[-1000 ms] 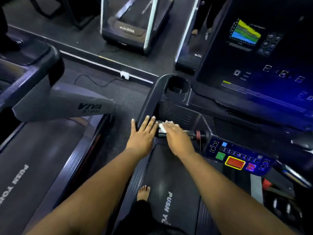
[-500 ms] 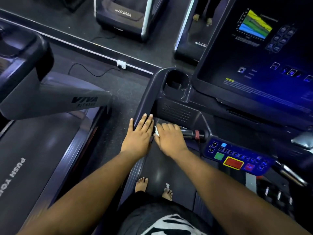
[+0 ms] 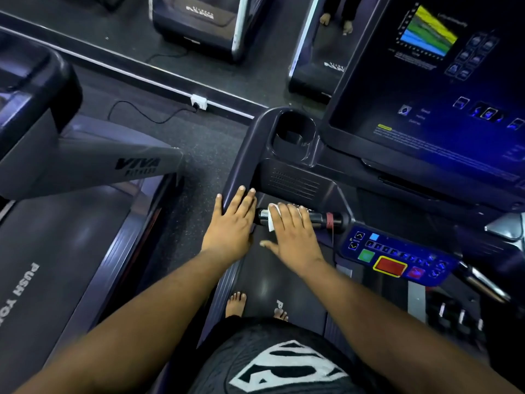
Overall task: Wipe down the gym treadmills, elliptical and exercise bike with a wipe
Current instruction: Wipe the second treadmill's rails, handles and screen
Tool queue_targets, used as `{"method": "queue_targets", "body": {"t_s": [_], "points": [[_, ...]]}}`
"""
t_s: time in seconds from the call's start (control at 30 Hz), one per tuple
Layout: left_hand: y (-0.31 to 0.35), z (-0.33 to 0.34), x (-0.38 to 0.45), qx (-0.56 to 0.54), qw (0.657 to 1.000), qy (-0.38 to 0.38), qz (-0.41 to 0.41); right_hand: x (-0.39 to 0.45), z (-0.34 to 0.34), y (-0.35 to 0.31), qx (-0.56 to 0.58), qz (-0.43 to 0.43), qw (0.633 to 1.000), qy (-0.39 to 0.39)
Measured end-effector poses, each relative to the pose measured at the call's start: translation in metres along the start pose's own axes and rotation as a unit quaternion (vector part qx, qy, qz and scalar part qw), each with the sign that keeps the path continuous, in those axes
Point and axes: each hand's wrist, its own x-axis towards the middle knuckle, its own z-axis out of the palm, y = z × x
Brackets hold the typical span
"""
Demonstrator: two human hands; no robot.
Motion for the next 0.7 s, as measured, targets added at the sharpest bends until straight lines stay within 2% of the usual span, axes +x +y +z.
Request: {"method": "queue_targets", "body": {"t_s": [0.1, 0.27, 0.5, 0.7], "points": [[0.000, 0.000, 0.001, -0.002, 1.000, 0.002, -0.001, -0.011, 0.010, 0.008, -0.036, 0.001, 0.999, 0.023], [-0.001, 0.001, 0.001, 0.014, 1.000, -0.001, -0.002, 0.041, -0.022, 0.008, -0.010, 0.047, 0.996, -0.073], [0.000, 0.001, 0.000, 0.014, 1.000, -0.001, 0.002, -0.030, 0.015, 0.022, -0.027, 0.019, 0.999, 0.016], [-0.001, 0.001, 0.001, 0.016, 1.000, 0.002, 0.002, 0.025, -0.021, 0.023, -0.015, 0.075, 0.997, -0.032]]}}
